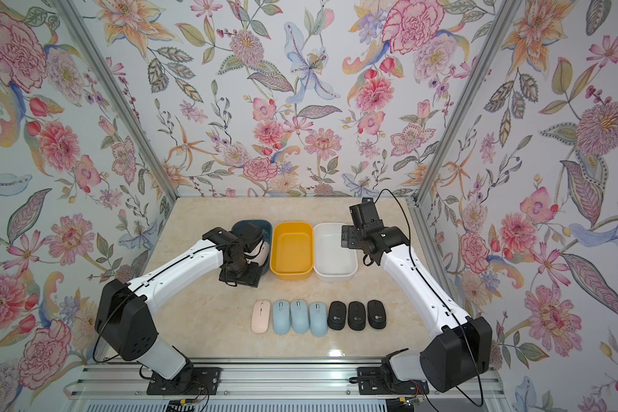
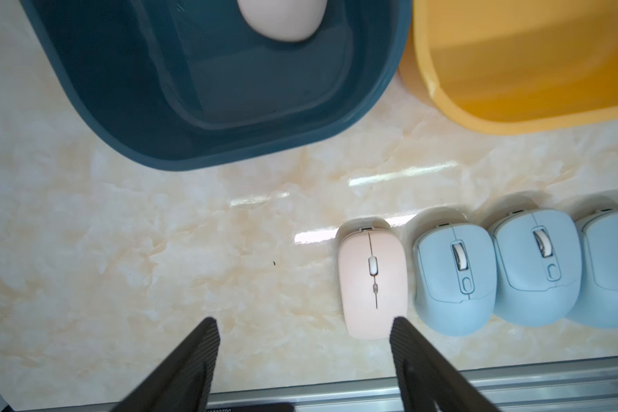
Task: Place the mice by color into the storage box
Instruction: Pick up the mouse from the center of the board.
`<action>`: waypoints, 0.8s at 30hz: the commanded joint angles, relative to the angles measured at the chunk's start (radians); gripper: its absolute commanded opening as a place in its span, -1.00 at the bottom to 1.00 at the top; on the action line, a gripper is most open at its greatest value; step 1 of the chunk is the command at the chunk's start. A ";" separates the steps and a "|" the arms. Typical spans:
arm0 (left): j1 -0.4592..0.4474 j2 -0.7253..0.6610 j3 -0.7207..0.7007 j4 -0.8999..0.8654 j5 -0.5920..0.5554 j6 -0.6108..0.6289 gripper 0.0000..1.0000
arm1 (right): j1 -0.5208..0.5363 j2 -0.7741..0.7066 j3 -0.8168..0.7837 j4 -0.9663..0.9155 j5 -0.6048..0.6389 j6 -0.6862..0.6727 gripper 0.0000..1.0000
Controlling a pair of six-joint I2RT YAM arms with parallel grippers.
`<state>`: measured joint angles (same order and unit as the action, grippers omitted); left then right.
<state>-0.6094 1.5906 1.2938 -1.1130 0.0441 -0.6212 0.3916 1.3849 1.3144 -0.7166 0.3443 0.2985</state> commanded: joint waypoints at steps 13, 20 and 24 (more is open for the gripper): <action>-0.167 -0.068 -0.234 0.204 0.089 -0.171 0.63 | 0.007 0.004 0.012 -0.001 0.004 -0.002 0.97; -0.199 -0.023 -0.286 0.276 0.103 -0.212 0.60 | 0.007 -0.009 -0.010 -0.001 0.012 -0.003 0.98; -0.205 0.001 -0.297 0.296 0.107 -0.222 0.61 | 0.008 -0.011 -0.010 -0.004 0.014 -0.007 0.98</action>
<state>-0.7986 1.5715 1.0069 -0.8429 0.1440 -0.8173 0.3923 1.3849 1.3144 -0.7136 0.3466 0.2985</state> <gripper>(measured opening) 0.803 0.987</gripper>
